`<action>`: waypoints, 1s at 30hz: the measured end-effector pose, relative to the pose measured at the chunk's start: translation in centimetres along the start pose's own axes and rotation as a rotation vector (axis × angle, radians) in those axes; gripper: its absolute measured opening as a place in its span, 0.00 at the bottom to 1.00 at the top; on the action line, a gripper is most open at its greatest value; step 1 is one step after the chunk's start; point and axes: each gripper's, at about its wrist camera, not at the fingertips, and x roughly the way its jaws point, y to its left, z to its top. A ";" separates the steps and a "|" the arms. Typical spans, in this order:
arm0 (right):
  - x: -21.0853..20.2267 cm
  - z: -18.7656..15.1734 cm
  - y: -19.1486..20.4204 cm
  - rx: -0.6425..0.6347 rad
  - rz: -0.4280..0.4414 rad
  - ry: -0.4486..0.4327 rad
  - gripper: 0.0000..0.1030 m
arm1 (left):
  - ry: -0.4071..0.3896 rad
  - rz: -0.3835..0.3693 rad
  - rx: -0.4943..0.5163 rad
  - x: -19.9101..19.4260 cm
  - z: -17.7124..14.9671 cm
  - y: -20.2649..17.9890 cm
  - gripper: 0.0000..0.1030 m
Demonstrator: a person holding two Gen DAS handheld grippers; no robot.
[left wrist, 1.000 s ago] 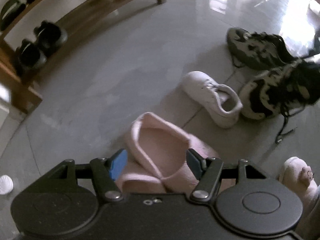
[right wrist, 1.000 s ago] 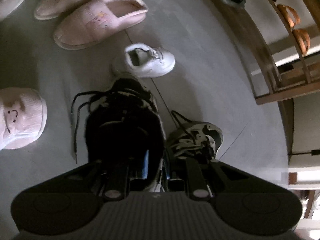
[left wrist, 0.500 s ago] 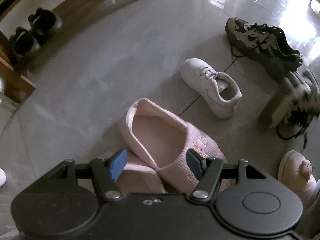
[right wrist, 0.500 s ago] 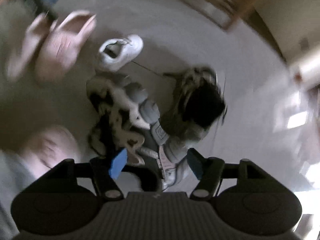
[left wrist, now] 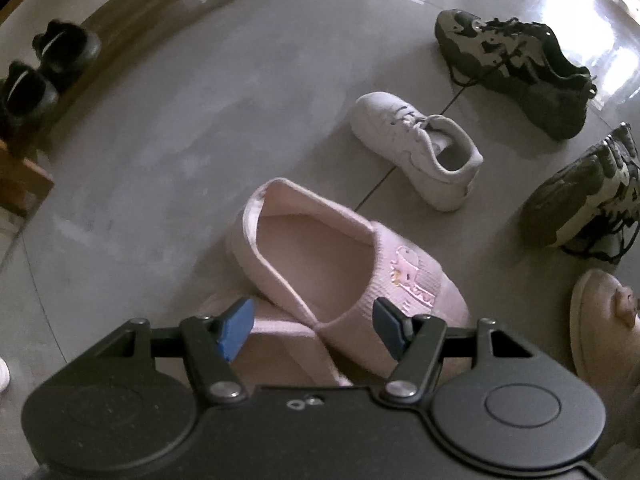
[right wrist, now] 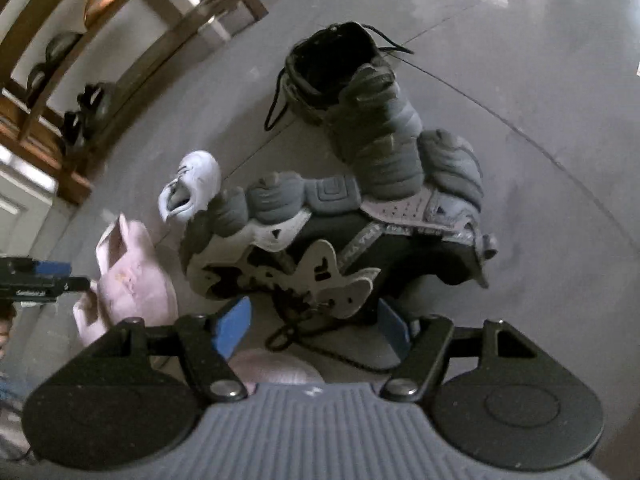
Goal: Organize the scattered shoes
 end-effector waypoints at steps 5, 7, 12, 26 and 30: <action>1.7 0.0 0.2 -0.061 0.012 -0.174 0.73 | 0.004 0.017 -0.016 0.1 -0.2 0.5 0.64; 2.2 -0.1 0.0 -0.070 0.048 -0.209 0.71 | 0.019 0.020 -0.030 0.2 -0.4 0.8 0.64; 2.7 0.0 -0.1 -0.083 0.093 -0.243 0.49 | 0.029 0.026 -0.041 0.2 -0.7 1.0 0.64; 0.3 4.7 4.6 -0.259 0.069 -0.244 0.27 | 0.007 0.027 -0.049 -0.3 -0.9 1.8 0.64; -1.8 6.0 6.0 -0.402 0.063 -0.213 0.23 | 0.009 0.027 -0.081 -0.1 -1.0 2.5 0.64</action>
